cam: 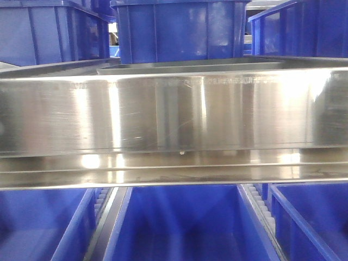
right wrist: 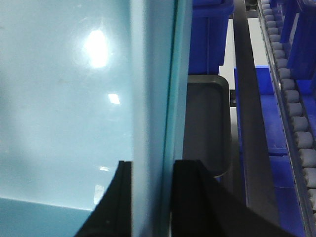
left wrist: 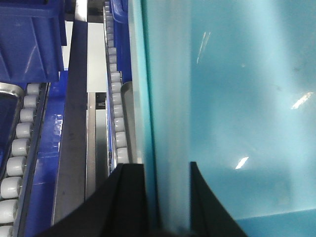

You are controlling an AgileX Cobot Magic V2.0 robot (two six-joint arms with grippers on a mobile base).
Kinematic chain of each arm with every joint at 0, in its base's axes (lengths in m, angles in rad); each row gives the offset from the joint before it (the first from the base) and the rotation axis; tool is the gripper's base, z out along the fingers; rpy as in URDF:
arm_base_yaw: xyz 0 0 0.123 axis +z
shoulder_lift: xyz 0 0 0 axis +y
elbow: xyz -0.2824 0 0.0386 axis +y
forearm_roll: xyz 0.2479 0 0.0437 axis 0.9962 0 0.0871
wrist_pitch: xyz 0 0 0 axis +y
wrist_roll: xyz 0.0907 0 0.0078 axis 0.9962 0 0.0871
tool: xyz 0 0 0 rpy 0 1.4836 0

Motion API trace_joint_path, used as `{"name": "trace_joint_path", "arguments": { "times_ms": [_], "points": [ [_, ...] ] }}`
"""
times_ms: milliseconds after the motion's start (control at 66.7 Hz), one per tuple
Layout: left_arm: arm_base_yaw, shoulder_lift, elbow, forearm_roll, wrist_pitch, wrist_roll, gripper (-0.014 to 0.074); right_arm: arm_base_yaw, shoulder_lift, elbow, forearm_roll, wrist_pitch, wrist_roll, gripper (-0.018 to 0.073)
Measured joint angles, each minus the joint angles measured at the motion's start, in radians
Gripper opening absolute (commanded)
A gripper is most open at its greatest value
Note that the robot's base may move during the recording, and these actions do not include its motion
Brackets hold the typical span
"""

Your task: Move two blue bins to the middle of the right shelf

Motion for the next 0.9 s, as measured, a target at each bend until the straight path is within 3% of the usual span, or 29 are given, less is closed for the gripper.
{"name": "trace_joint_path", "arguments": {
  "times_ms": [899],
  "points": [
    [0.000, 0.000, 0.000, 0.004, -0.003, 0.000, -0.0111, 0.000, 0.004, 0.000, 0.000, -0.002, -0.001, -0.0166]
  ]
}}
